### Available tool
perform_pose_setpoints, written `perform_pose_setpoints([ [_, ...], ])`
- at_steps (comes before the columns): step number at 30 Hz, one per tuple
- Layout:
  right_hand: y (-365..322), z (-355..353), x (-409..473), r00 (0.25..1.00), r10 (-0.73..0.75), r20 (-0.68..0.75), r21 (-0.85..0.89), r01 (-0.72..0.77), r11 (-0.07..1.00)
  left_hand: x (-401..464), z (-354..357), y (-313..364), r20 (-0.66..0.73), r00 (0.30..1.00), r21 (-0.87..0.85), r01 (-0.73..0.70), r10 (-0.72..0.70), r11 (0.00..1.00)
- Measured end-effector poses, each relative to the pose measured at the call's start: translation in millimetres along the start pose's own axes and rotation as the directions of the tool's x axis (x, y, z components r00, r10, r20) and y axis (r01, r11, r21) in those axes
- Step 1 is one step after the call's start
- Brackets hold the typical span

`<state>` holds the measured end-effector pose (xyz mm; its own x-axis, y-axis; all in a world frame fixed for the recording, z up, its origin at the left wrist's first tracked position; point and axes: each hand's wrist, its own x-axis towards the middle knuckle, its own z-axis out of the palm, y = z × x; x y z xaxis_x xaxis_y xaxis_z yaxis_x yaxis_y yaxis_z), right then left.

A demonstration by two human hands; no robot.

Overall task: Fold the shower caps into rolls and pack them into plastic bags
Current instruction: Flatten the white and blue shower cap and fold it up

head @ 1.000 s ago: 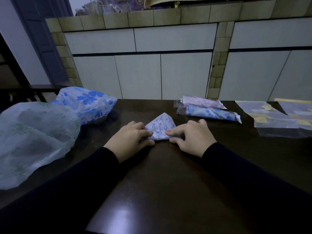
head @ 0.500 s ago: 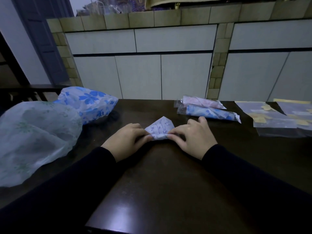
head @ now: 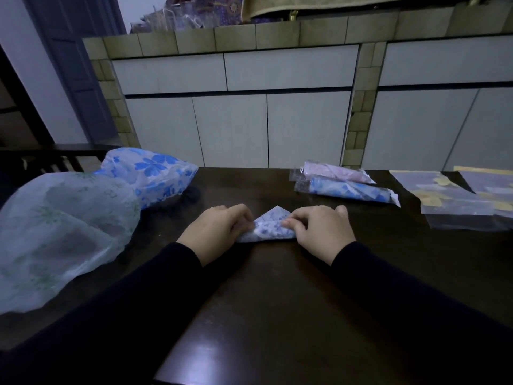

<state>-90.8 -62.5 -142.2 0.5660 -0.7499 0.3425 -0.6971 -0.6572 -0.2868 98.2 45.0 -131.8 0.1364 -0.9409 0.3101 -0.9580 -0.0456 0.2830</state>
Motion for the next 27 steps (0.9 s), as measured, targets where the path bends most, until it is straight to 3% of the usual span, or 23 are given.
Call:
perform_pose_setpoints([
  [4, -1, 0, -4, 0.992, -0.052, -0.113, -0.048, 0.047, 0.998, -3, 5, 1, -0.166, 0.958, 0.162, -0.208, 0.235, 0.965],
  [7, 2, -2, -4, 0.942, -0.24, -0.233, -0.102, 0.222, 0.97, -4, 8, 4, -0.122, 0.948, 0.163, -0.274, 0.294, 0.948],
  [10, 7, -6, -4, 0.908, -0.382, -0.17, -0.203, 0.347, 0.916, -5, 8, 4, -0.095, 0.955, 0.141, -0.267, 0.281, 0.953],
  [17, 7, -10, -7, 0.962, -0.268, 0.043, -0.194, 0.272, 0.943, -3, 11, 6, -0.056, 0.986, 0.112, -0.151, 0.158, 0.982],
  [22, 5, -11, -3, 0.97, -0.238, 0.042, -0.167, 0.242, 0.956, -2, 11, 11, -0.068, 0.983, 0.188, -0.155, 0.171, 0.97],
  [27, -2, -11, -1, 0.97, -0.233, 0.07, -0.205, 0.243, 0.948, 2, 10, 15, -0.007, 0.996, 0.146, -0.087, 0.089, 0.986],
])
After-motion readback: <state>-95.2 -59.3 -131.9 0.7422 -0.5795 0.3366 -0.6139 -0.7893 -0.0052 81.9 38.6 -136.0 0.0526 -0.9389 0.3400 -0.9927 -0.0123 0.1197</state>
